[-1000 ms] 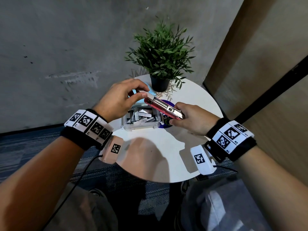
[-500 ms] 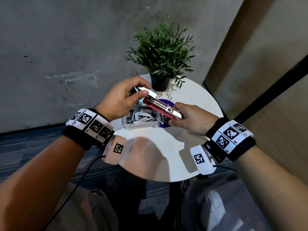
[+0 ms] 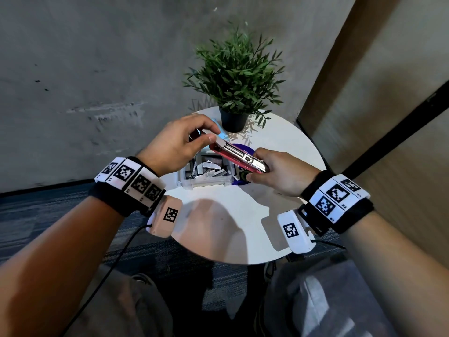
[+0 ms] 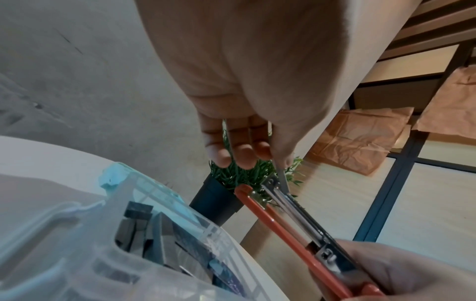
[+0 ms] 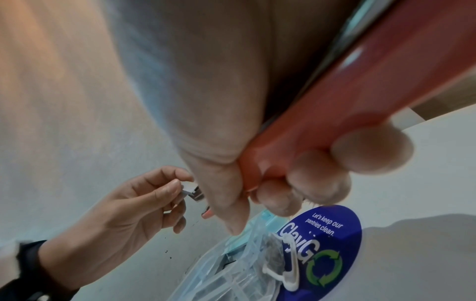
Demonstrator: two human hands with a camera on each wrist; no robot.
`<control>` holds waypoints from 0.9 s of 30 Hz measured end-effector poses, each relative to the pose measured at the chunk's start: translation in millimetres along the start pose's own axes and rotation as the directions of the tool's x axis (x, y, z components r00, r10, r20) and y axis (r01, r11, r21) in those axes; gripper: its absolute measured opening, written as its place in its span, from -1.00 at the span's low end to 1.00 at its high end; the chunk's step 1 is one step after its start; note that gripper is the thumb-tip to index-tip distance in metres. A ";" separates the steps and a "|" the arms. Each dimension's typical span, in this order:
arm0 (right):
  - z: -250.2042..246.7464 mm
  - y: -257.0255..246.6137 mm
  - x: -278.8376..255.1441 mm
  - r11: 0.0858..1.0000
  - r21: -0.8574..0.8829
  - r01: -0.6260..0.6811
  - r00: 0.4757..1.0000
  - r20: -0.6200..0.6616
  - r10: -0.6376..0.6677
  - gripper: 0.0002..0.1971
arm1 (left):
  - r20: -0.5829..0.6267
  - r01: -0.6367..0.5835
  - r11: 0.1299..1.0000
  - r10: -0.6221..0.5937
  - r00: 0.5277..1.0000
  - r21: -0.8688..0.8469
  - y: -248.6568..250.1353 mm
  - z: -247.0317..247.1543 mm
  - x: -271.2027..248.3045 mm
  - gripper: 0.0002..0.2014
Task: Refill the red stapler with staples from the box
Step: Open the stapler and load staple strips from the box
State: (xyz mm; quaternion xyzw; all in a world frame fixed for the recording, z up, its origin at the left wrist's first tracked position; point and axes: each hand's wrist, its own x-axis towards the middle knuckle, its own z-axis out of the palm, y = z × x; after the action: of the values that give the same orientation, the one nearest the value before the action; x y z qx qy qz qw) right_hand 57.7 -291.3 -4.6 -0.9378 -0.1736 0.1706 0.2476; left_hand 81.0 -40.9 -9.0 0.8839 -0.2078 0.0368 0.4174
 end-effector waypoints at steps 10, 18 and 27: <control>0.0 -0.3 0.1 1.000 -0.005 0.002 1.000 0.006 -0.002 -0.77 | -0.023 0.018 1.000 -0.017 1.000 0.026 -0.4 0.8 -0.5 -0.89; 0.8 1.1 0.8 1.000 0.007 0.009 1.000 0.008 -0.009 -0.76 | -0.020 0.017 1.000 -0.017 1.000 0.004 -0.2 1.8 -0.1 -0.88; 0.1 0.4 0.7 1.000 -0.016 0.013 1.000 0.000 -0.013 -0.77 | -0.006 0.014 1.000 -0.014 1.000 -0.015 1.0 0.0 -0.4 -0.89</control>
State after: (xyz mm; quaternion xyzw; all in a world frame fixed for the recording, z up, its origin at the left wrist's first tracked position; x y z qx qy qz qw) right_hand 58.4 -291.2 -5.1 -0.9386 -0.1809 0.1675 0.2412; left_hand 80.2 -41.3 -8.3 0.8821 -0.2006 0.0350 0.4248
